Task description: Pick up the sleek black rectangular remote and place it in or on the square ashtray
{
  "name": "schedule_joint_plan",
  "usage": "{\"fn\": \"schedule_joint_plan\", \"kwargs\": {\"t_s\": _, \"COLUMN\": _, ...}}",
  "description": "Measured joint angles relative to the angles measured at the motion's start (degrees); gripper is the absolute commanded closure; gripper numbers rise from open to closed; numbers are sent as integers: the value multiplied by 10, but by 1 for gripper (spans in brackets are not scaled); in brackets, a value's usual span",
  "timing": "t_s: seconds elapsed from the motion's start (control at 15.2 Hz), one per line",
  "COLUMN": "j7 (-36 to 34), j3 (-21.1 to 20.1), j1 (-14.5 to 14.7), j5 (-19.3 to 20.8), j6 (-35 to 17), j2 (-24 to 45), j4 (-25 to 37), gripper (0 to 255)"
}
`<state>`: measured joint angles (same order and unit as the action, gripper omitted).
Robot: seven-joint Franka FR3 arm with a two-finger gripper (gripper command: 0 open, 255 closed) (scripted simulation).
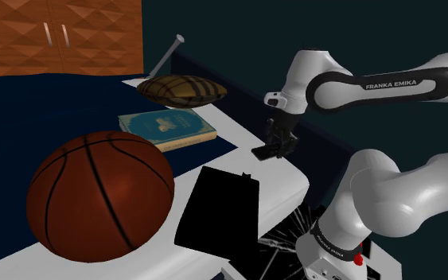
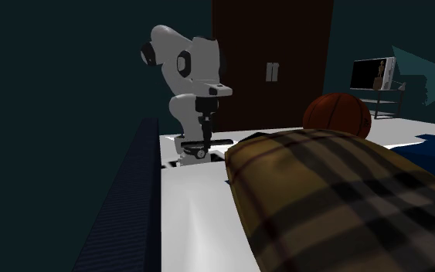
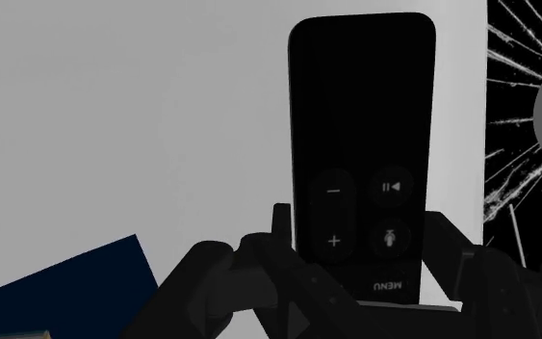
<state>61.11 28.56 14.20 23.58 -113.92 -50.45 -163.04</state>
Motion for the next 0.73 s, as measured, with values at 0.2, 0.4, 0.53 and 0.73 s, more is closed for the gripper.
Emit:
{"fn": "schedule_joint_plan", "kwargs": {"t_s": 0.2, "j7": 1, "j3": -9, "j1": 2, "j5": -9, "j6": 27, "j2": -11, "j4": 16, "gripper": 255}}
{"fn": "schedule_joint_plan", "kwargs": {"t_s": 0.4, "j7": 2, "j3": -19, "j1": 5, "j5": -18, "j6": 52, "j2": -18, "j4": 34, "gripper": 255}}
{"fn": "schedule_joint_plan", "kwargs": {"t_s": 0.53, "j7": 2, "j3": -26, "j1": 8, "j5": -24, "j6": 70, "j2": -22, "j4": 49, "gripper": 255}}
{"fn": "schedule_joint_plan", "kwargs": {"t_s": 0.73, "j7": -3, "j3": -37, "j1": 14, "j5": -35, "j6": 87, "j2": -25, "j4": 62, "gripper": 255}}
